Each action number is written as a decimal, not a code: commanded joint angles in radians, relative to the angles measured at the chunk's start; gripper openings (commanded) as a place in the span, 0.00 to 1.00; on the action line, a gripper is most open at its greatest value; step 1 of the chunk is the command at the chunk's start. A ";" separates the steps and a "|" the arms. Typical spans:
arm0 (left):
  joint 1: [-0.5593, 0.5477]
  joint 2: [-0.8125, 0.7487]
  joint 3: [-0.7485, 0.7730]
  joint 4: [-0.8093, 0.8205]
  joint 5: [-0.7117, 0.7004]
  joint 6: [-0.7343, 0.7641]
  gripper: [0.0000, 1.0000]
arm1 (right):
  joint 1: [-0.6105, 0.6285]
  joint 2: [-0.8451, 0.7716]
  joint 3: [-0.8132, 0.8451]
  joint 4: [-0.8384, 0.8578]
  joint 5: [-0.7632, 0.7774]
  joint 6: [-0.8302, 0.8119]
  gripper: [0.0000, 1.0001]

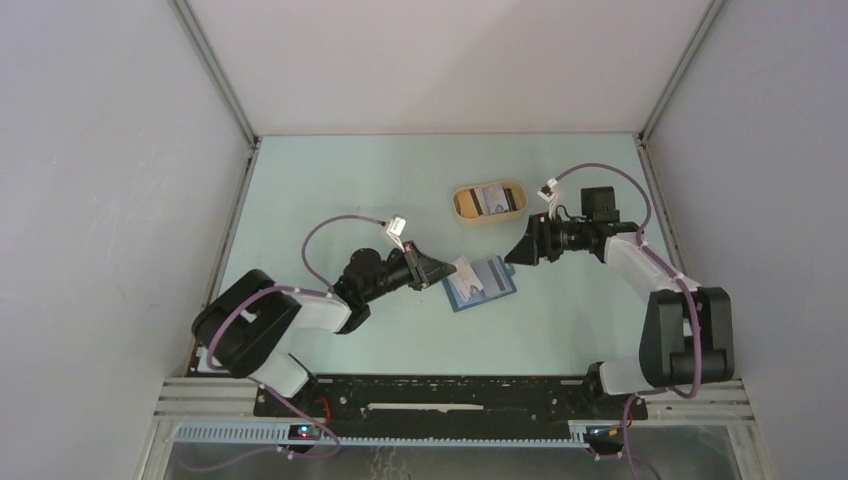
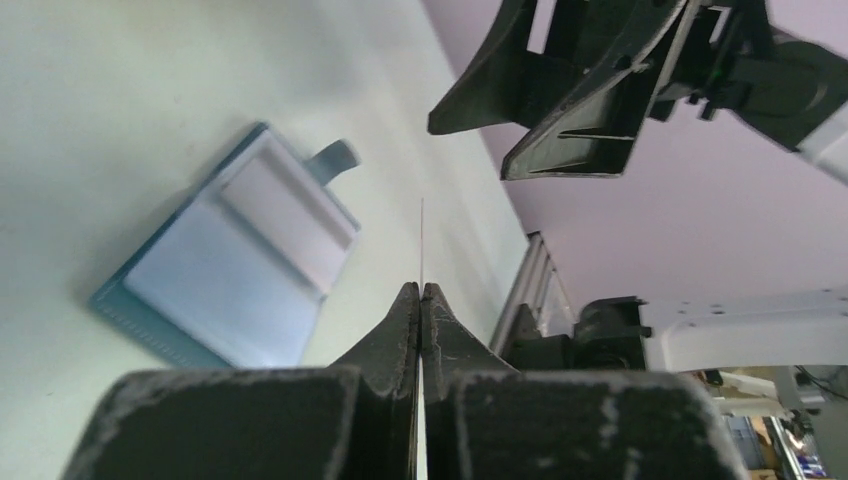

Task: Put the credit cards into the card holder
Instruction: Pick up the credit card from the storage box, then insert the credit card into the card holder.

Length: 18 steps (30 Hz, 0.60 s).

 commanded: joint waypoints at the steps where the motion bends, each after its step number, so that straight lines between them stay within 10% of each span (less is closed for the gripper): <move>1: 0.004 0.126 0.060 0.151 -0.043 -0.054 0.00 | 0.012 0.084 0.072 -0.100 0.138 -0.105 0.80; 18: 0.035 0.313 0.086 0.229 -0.084 -0.079 0.00 | 0.059 0.285 0.142 -0.108 0.265 -0.101 0.80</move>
